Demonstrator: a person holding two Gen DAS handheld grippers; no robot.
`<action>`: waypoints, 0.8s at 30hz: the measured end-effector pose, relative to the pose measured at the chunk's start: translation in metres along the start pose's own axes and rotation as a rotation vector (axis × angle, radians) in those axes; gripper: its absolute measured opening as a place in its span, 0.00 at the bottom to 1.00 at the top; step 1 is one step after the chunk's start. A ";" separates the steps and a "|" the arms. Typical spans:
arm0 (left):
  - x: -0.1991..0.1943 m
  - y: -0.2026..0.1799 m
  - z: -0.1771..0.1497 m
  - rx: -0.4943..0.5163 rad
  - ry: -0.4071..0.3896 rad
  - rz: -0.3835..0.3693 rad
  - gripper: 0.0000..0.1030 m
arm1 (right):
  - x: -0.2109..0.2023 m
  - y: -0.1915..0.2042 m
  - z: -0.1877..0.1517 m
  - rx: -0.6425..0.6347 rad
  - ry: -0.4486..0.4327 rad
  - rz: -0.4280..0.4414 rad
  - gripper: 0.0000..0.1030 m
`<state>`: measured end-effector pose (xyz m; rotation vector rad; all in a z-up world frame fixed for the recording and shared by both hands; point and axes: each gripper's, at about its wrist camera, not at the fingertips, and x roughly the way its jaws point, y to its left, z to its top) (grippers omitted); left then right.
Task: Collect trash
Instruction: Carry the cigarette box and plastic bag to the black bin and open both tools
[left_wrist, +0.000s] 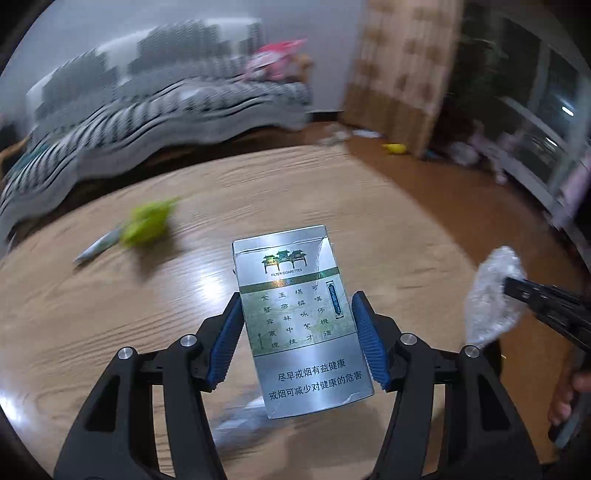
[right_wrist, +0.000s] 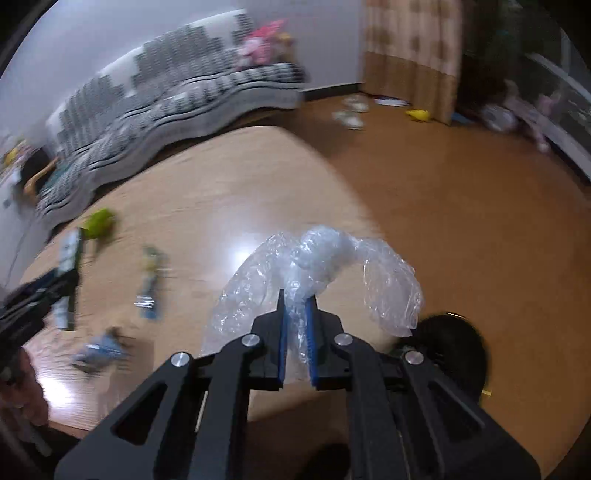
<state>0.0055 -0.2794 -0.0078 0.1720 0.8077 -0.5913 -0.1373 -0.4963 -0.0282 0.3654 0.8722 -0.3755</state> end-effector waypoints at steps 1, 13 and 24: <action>0.003 -0.021 0.000 0.035 -0.009 -0.022 0.56 | -0.003 -0.020 -0.005 0.024 -0.001 -0.029 0.09; 0.046 -0.200 -0.026 0.269 0.049 -0.299 0.57 | 0.021 -0.197 -0.082 0.214 0.210 -0.192 0.09; 0.080 -0.263 -0.045 0.346 0.122 -0.356 0.57 | 0.064 -0.241 -0.102 0.302 0.344 -0.132 0.09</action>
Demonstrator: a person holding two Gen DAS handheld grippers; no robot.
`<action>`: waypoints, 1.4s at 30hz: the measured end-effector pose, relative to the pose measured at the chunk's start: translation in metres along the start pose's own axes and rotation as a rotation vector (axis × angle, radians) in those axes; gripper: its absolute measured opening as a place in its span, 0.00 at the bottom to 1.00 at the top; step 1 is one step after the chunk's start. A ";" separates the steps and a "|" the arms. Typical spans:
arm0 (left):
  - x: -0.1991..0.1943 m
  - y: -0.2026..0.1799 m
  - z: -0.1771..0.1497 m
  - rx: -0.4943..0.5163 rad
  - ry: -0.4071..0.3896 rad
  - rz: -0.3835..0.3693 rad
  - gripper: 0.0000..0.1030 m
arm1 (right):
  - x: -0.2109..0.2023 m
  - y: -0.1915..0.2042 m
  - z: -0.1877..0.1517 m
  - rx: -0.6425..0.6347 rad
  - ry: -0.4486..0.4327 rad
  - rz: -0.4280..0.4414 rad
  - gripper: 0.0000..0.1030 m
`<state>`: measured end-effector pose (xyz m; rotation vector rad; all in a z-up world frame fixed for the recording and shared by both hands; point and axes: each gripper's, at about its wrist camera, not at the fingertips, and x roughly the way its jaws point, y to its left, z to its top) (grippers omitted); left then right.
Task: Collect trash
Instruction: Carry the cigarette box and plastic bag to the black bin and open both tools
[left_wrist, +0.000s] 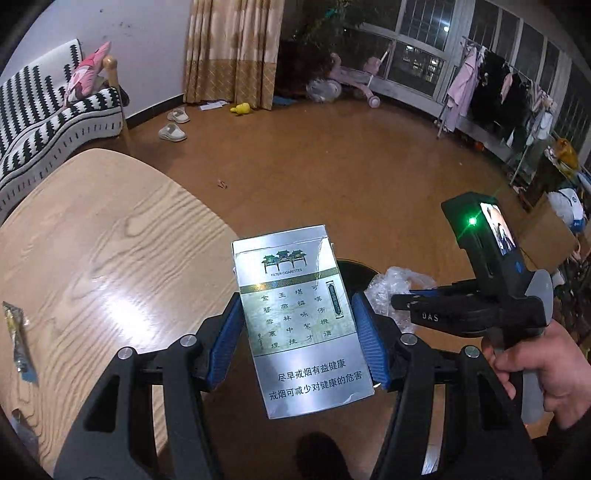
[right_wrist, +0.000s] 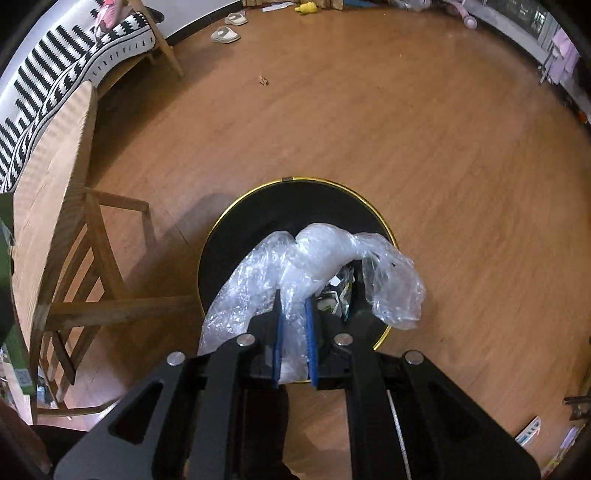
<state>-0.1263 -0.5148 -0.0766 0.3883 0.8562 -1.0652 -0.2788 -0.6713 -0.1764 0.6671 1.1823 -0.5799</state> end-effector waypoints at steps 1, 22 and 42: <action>0.002 -0.005 0.000 -0.002 0.001 -0.001 0.57 | 0.001 -0.003 0.000 0.003 0.002 0.002 0.09; 0.031 -0.002 0.006 -0.022 0.051 -0.069 0.57 | -0.013 -0.006 0.005 0.063 -0.059 0.010 0.61; 0.012 0.030 0.006 -0.041 -0.009 -0.070 0.88 | -0.062 0.014 0.017 0.135 -0.207 0.034 0.64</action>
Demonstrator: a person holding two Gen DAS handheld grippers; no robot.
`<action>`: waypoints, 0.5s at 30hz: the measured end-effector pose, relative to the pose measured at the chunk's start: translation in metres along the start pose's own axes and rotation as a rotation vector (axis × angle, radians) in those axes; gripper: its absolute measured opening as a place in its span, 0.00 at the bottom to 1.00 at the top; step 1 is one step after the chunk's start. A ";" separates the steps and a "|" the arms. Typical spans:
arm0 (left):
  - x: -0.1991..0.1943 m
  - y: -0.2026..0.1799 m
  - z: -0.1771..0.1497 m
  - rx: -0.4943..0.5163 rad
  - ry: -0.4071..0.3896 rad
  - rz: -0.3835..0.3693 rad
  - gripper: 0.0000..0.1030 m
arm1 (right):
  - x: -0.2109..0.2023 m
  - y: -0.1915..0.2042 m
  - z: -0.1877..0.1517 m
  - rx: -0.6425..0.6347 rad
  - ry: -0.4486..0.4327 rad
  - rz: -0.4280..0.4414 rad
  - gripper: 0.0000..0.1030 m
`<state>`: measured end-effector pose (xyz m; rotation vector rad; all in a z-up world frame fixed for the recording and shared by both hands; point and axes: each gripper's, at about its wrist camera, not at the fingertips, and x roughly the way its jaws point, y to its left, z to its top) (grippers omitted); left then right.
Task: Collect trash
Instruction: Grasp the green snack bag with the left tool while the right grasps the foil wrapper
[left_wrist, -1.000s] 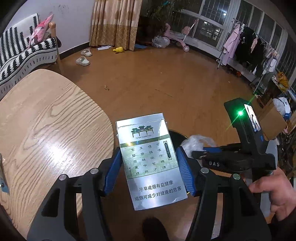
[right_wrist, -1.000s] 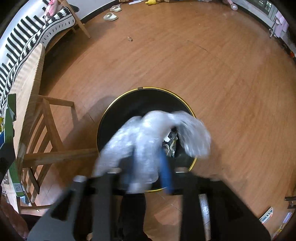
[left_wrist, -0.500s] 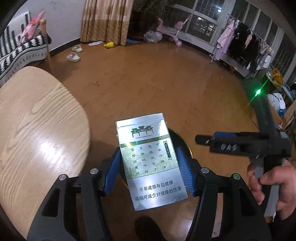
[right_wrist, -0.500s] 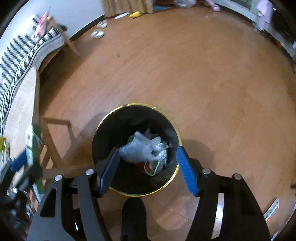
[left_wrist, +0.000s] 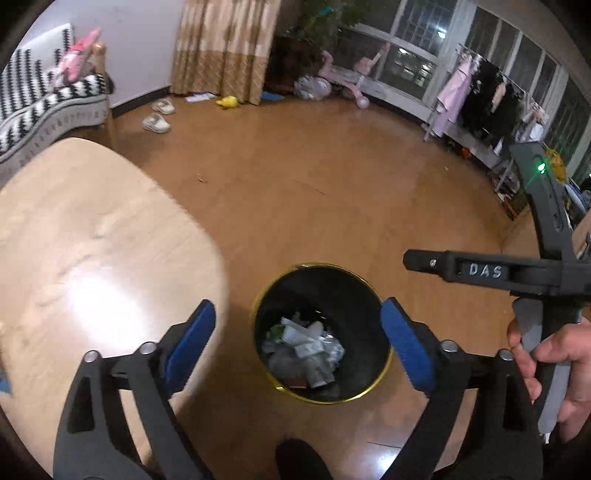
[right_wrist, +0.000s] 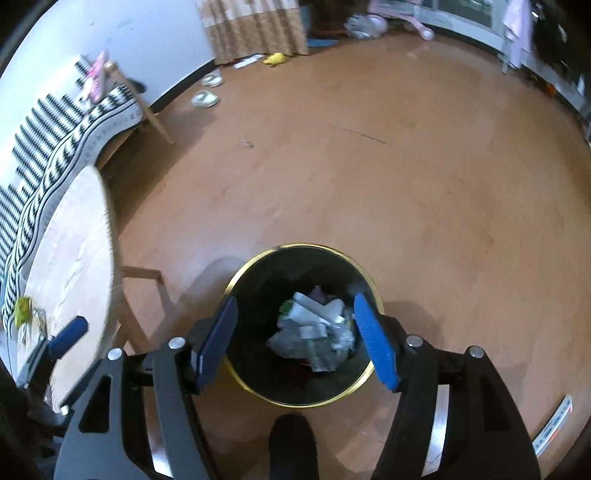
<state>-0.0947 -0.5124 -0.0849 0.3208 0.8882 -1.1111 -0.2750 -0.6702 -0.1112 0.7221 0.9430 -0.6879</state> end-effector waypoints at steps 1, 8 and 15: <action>-0.007 0.006 -0.001 -0.008 -0.009 0.008 0.88 | 0.000 0.010 0.001 -0.016 -0.003 0.009 0.65; -0.078 0.078 -0.006 -0.100 -0.089 0.114 0.93 | -0.011 0.124 -0.001 -0.188 -0.032 0.123 0.70; -0.165 0.182 -0.036 -0.243 -0.166 0.306 0.93 | -0.021 0.263 -0.030 -0.389 -0.035 0.260 0.70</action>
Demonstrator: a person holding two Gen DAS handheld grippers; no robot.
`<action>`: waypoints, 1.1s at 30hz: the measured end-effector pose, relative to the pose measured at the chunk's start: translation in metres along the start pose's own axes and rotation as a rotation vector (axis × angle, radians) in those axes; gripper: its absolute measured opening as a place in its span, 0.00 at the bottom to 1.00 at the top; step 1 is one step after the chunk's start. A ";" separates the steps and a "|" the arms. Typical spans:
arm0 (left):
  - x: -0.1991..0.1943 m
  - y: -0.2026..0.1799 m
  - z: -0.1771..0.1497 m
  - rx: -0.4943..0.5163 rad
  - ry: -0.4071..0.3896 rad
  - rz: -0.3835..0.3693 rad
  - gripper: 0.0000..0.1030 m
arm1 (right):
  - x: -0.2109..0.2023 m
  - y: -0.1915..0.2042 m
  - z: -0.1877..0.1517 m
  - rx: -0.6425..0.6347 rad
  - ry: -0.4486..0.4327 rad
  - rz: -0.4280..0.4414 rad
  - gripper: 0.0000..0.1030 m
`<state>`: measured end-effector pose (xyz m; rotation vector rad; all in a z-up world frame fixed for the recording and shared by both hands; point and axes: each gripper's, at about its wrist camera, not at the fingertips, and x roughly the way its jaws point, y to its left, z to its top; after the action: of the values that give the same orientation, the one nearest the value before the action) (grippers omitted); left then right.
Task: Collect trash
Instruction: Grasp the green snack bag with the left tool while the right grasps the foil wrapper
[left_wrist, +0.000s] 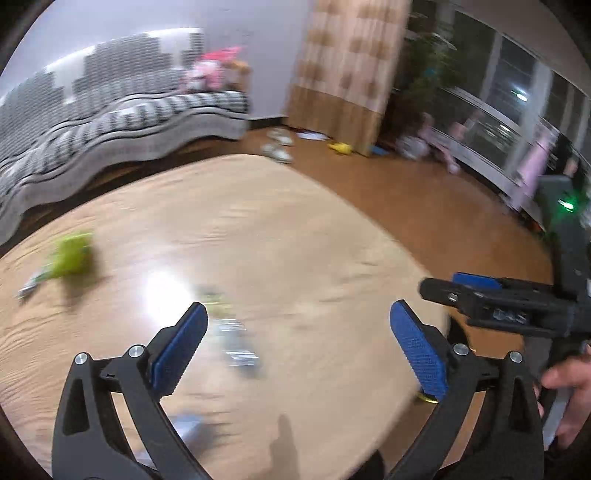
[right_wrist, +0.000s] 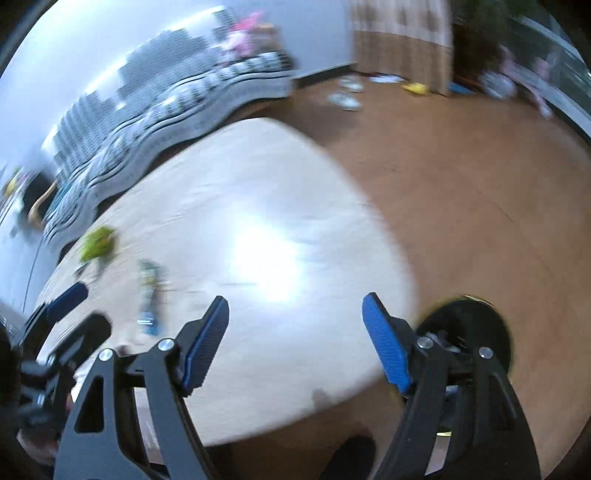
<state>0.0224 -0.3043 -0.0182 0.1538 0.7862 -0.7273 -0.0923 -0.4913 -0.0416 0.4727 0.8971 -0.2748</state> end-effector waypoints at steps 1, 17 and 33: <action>-0.006 0.018 0.000 -0.019 -0.004 0.032 0.93 | 0.006 0.026 0.003 -0.039 0.003 0.021 0.71; -0.062 0.176 -0.062 -0.017 0.045 0.125 0.93 | 0.091 0.177 -0.007 -0.295 0.147 0.018 0.72; 0.021 0.209 0.021 -0.015 -0.008 0.324 0.94 | 0.119 0.180 -0.022 -0.400 0.222 -0.039 0.60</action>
<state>0.1806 -0.1677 -0.0457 0.2579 0.7370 -0.4148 0.0392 -0.3284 -0.0982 0.1152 1.1481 -0.0738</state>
